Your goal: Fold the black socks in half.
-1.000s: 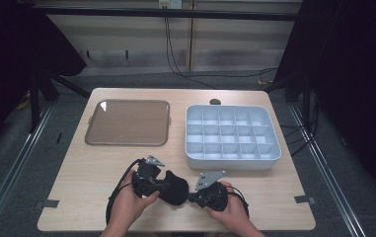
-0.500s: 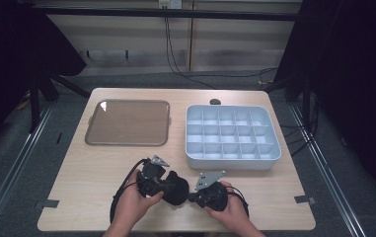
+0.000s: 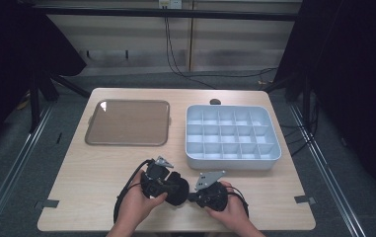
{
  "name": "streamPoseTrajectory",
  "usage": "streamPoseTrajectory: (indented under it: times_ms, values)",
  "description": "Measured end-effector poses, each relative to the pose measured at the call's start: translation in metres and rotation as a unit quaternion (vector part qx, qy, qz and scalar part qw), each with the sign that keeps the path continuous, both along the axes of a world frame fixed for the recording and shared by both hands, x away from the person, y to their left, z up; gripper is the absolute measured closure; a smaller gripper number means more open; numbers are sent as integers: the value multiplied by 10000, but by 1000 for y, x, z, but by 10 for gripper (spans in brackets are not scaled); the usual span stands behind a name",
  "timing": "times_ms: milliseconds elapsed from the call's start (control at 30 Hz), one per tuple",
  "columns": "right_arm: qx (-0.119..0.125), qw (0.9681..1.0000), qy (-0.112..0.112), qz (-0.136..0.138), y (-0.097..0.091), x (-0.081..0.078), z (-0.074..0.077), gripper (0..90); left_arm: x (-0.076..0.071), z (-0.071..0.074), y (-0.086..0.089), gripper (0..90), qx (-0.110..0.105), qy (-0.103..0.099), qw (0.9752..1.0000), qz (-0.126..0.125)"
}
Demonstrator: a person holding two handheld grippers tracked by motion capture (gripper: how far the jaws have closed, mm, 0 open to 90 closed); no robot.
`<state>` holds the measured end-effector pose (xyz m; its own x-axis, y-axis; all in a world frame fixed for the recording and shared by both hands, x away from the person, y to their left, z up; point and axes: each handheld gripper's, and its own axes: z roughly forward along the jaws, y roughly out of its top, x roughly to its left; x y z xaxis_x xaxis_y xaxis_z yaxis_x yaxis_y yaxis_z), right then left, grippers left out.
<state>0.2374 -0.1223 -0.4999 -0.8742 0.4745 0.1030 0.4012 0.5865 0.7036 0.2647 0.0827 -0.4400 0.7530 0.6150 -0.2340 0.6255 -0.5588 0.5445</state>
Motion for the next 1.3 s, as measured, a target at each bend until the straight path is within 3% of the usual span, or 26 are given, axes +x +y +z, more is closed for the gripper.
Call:
streamPoseTrajectory:
  times_ms: [733, 1067, 1300]
  values:
    - [-22, 10000, 9, -3, 0, 0, 0, 900, -2, -9, -10, 788, -19, 78, 9999, -63]
    - [-11, 10000, 8, -1, 0, 0, 0, 900, -1, -9, -7, 730, -114, 176, 9997, -131]
    - [3, 10000, 3, 4, 0, 0, 0, 900, 2, -4, -3, 677, -262, 211, 9994, -46]
